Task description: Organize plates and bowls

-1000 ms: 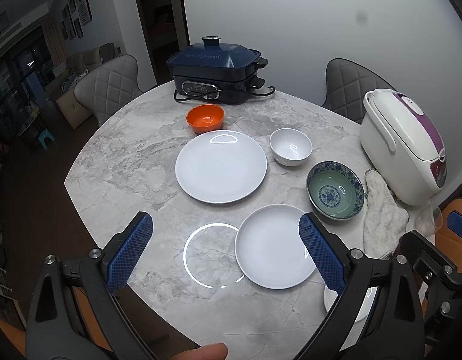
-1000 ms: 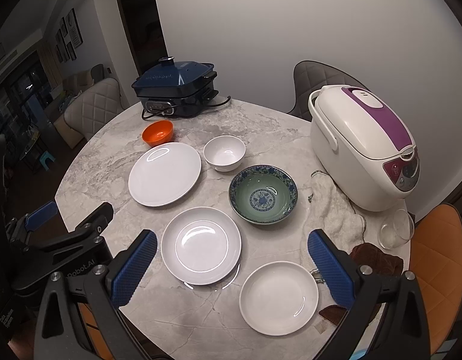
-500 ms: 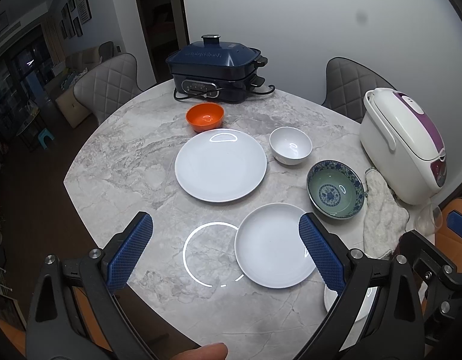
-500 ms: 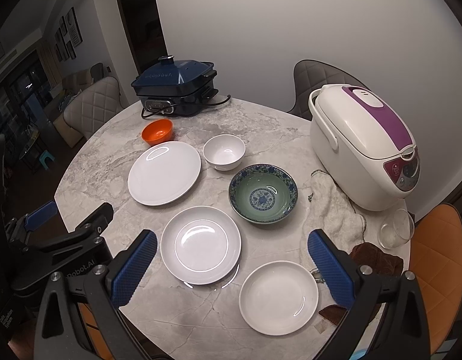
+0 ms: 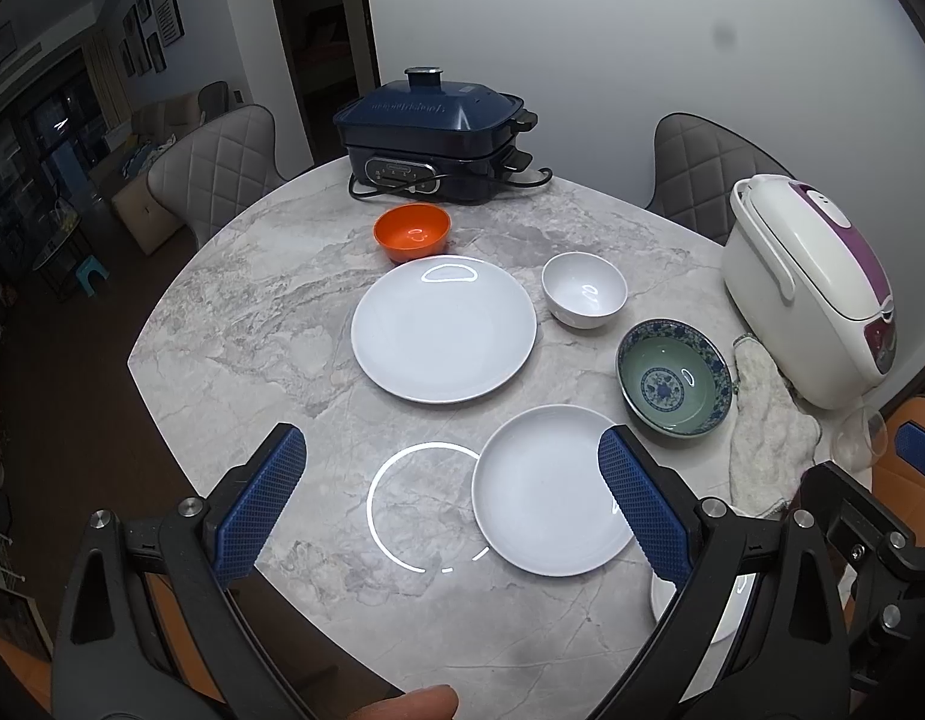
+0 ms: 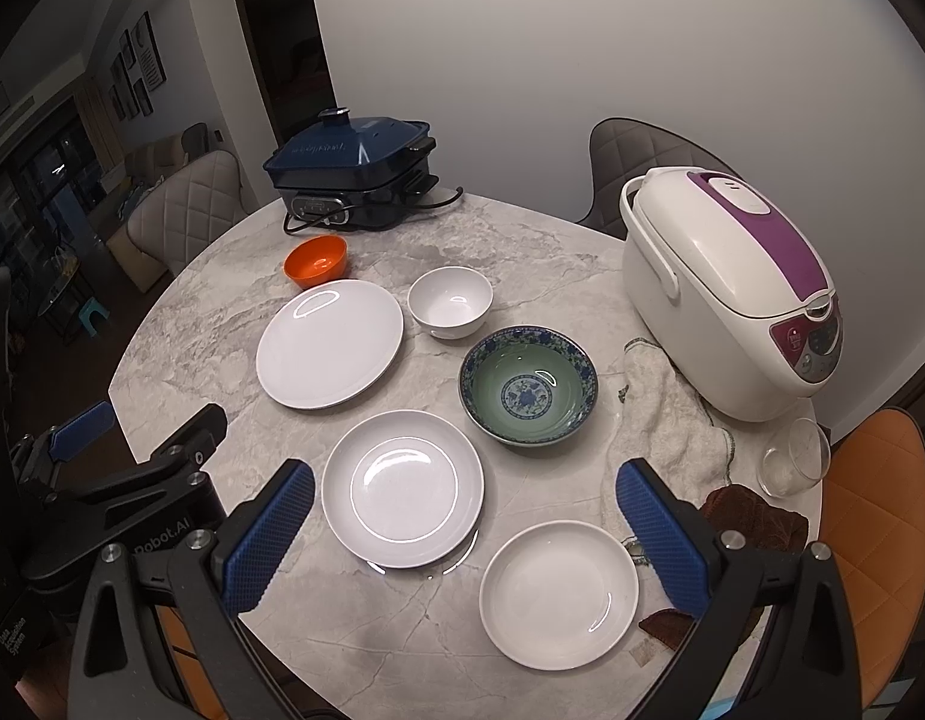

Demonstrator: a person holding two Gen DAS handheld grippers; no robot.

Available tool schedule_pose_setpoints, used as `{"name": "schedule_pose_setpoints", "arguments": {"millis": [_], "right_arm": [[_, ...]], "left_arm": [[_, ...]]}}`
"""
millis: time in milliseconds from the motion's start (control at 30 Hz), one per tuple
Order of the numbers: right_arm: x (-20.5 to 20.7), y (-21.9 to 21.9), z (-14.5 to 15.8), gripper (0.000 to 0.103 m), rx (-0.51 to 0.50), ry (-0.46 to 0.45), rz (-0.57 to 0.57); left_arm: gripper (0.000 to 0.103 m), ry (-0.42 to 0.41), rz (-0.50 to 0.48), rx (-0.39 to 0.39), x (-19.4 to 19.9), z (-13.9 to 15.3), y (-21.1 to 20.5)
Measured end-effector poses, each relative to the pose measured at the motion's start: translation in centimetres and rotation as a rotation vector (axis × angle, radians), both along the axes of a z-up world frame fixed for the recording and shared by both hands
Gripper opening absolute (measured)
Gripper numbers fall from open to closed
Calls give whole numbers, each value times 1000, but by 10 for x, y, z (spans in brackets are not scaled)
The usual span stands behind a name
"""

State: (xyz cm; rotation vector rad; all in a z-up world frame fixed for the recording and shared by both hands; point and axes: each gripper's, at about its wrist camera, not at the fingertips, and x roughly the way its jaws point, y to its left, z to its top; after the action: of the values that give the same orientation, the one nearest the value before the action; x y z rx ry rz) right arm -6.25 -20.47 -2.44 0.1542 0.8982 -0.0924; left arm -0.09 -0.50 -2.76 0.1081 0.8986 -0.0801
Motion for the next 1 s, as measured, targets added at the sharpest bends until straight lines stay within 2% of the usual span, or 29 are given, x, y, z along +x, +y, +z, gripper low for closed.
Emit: {"name": "schedule_pose_setpoints", "arguments": {"millis": [267, 400, 467, 533, 667, 767, 833, 900, 933, 967, 1000], "right_arm": [[0, 1, -4, 103, 5, 9, 1], [0, -3, -15, 103, 67, 17, 11], [3, -6, -23, 103, 150, 14, 33], [4, -14, -35, 103, 306, 2, 58], [16, -26, -64, 102, 620, -3, 58], [28, -22, -80, 102, 801, -48, 68], [43, -11, -88, 102, 850, -36, 70], [62, 2, -94, 102, 906, -49, 83], [73, 8, -98, 102, 930, -52, 73], [85, 13, -102, 102, 957, -61, 58], [98, 19, -108, 100, 977, -60, 42]], "left_arm": [[99, 21, -1, -13, 4, -10, 6], [99, 89, 6, -68, 12, -26, 22], [99, 125, 22, -90, 18, -37, 39], [98, 157, 7, -141, 24, -51, 60], [98, 213, 36, -334, 51, -87, 123], [99, 286, -16, -458, 85, -119, 161], [99, 333, -98, -514, 113, -136, 177], [99, 440, -176, -492, 147, -155, 186], [99, 531, -191, -479, 168, -170, 192], [97, 612, -174, -486, 192, -185, 198], [97, 655, -145, -513, 213, -195, 210]]}}
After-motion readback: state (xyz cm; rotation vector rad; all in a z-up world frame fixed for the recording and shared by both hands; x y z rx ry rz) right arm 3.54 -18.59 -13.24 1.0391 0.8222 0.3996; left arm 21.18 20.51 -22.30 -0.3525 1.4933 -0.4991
